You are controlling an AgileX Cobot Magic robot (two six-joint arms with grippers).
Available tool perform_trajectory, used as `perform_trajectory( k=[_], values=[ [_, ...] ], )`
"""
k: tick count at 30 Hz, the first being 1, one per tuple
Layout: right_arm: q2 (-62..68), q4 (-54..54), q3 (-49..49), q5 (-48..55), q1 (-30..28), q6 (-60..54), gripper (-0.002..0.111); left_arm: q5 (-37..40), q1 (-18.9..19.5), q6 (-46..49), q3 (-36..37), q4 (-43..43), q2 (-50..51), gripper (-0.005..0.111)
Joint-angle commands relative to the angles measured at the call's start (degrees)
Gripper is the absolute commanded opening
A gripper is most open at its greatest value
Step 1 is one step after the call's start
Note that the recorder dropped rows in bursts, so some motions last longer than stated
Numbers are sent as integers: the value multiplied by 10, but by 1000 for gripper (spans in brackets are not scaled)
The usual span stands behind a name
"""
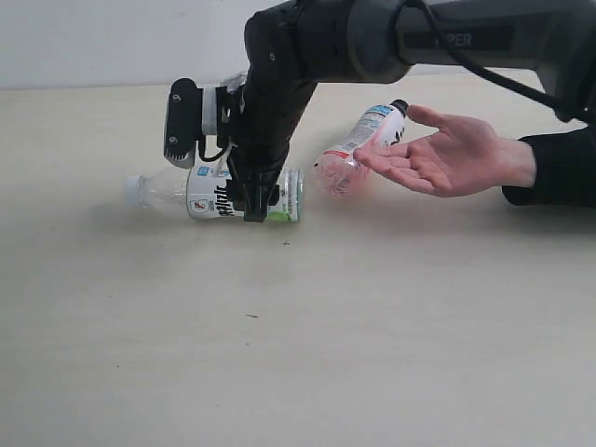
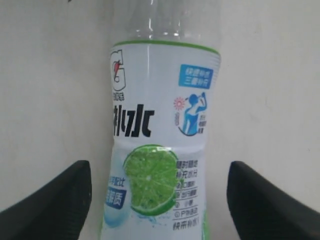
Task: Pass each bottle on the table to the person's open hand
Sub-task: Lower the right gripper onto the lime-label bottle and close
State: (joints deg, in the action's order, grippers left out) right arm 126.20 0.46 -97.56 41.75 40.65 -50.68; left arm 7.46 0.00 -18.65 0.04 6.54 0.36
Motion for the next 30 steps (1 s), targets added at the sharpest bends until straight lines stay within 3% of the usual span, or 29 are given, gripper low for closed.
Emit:
perform_trajectory(
  k=[1,30],
  values=[
    [11,-5,-6,-25,0,3,72,-3,1,0,0,1,-4,0],
    [46,-5,-6,-25,0,48,72,-3,1,0,0,1,-4,0]
  ],
)
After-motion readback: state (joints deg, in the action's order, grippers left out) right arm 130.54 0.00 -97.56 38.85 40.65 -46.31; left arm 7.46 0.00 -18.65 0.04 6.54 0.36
